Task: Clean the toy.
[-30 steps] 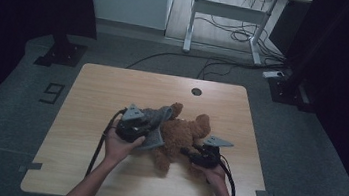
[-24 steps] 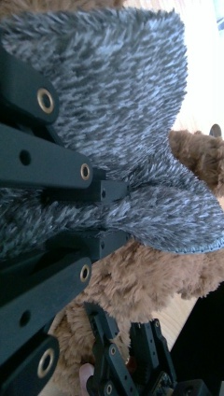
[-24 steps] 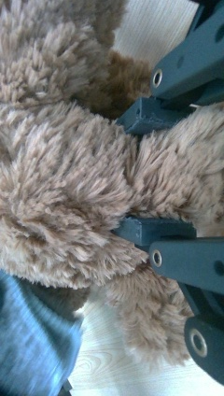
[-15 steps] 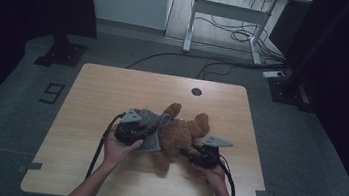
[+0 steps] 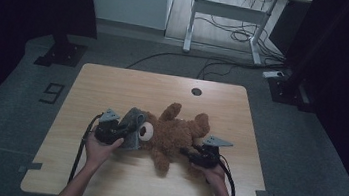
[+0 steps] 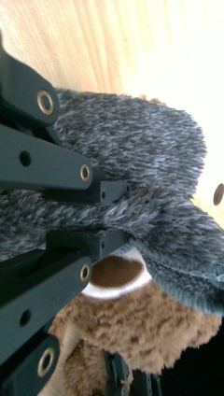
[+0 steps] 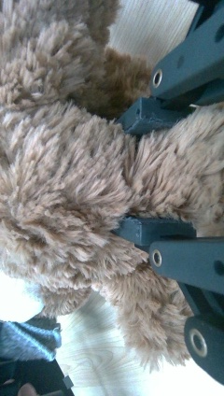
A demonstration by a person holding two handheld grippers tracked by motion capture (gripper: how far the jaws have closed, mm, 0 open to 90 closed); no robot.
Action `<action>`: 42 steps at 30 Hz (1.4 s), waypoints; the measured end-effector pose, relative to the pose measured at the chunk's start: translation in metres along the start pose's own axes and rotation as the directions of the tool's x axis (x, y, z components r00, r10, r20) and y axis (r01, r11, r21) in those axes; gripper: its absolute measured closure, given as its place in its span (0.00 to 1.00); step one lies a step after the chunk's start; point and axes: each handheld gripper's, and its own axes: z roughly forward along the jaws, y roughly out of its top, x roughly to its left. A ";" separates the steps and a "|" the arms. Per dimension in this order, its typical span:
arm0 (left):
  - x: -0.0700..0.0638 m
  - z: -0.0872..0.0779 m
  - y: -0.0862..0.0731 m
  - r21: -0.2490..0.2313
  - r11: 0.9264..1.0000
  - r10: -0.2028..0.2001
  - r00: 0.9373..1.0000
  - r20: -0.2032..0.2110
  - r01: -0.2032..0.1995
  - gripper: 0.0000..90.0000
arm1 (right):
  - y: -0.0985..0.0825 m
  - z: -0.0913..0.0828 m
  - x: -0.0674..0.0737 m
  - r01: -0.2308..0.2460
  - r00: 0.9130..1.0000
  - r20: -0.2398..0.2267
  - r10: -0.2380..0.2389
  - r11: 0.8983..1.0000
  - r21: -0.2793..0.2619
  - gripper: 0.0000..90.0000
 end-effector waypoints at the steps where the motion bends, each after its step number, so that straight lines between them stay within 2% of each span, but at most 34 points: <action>1: 0.002 0.000 -0.002 0.001 1.000 -0.001 1.000 -0.008 0.001 0.89 | 0.000 0.000 0.000 -0.001 1.000 0.000 0.001 1.000 0.000 0.64; 5: 0.013 -0.003 -0.008 0.018 1.000 -0.020 0.999 -0.042 0.021 0.89 | 0.000 0.000 0.000 -0.006 1.000 -0.002 0.006 1.000 -0.001 0.64; 10: 0.030 0.001 -0.024 0.056 0.996 -0.068 0.995 -0.078 0.073 0.89 | 0.000 0.000 -0.001 -0.010 1.000 -0.004 0.010 1.000 -0.002 0.64; 11: 0.035 0.002 -0.028 0.065 0.993 -0.091 0.993 -0.072 0.095 0.89 | 0.000 0.000 -0.001 -0.011 1.000 -0.004 0.011 1.000 -0.002 0.64; 12: 0.037 0.001 -0.030 0.063 0.992 -0.105 0.992 -0.066 0.109 0.89 | 0.000 0.000 -0.001 -0.010 1.000 -0.003 0.010 1.000 -0.002 0.64; 14: 0.037 -0.008 -0.026 0.008 0.993 -0.116 0.991 -0.060 0.117 0.89 | 0.000 0.000 -0.002 -0.012 1.000 -0.003 0.012 1.000 -0.002 0.64; 15: 0.032 -0.015 -0.019 -0.018 0.995 -0.100 0.994 -0.053 0.099 0.89 | 0.000 0.000 -0.002 -0.014 1.000 -0.004 0.014 1.000 -0.002 0.64; 18: 0.015 -0.026 -0.002 -0.054 0.998 -0.041 0.999 -0.033 0.040 0.89 | 0.000 0.000 -0.003 -0.020 1.000 -0.009 0.020 1.000 -0.004 0.64; 22: -0.017 -0.024 0.018 -0.077 0.996 0.036 0.999 0.008 -0.036 0.89 | 0.000 0.000 -0.002 -0.019 1.000 -0.006 0.019 1.000 -0.003 0.64; 26: -0.045 0.001 0.032 -0.059 0.996 0.077 0.995 0.063 -0.074 0.89 | 0.000 0.000 -0.002 -0.020 1.000 -0.005 0.020 1.000 -0.003 0.64; 30: -0.067 0.024 0.050 -0.041 0.993 0.118 0.987 0.107 -0.114 0.89 | 0.000 0.000 -0.003 -0.022 1.000 -0.007 0.022 1.000 -0.004 0.64; 33: -0.087 0.045 0.063 -0.014 0.989 0.150 0.979 0.137 -0.149 0.89 | 0.000 0.000 -0.002 -0.023 1.000 -0.005 0.023 1.000 -0.003 0.64; 35: -0.104 0.063 0.069 0.019 0.983 0.179 0.970 0.164 -0.185 0.89 | 0.000 0.000 -0.002 -0.023 1.000 -0.003 0.023 1.000 -0.003 0.64; 37: -0.118 0.077 0.072 0.041 0.976 0.202 0.964 0.175 -0.212 0.89 | 0.000 0.000 -0.002 -0.023 1.000 -0.002 0.023 1.000 -0.003 0.64; 39: -0.126 0.091 0.071 0.069 0.974 0.202 0.963 0.178 -0.217 0.89 | 0.000 0.000 -0.002 -0.024 1.000 -0.001 0.024 1.000 -0.002 0.64; 41: -0.132 0.106 0.065 0.106 0.967 0.210 0.963 0.167 -0.230 0.89 | 0.000 -0.001 -0.002 -0.024 1.000 0.001 0.024 1.000 -0.001 0.64; 42: -0.132 0.109 0.063 0.106 0.969 0.206 0.964 0.166 -0.225 0.89 | 0.000 0.000 -0.002 -0.023 1.000 0.004 0.023 1.000 -0.001 0.64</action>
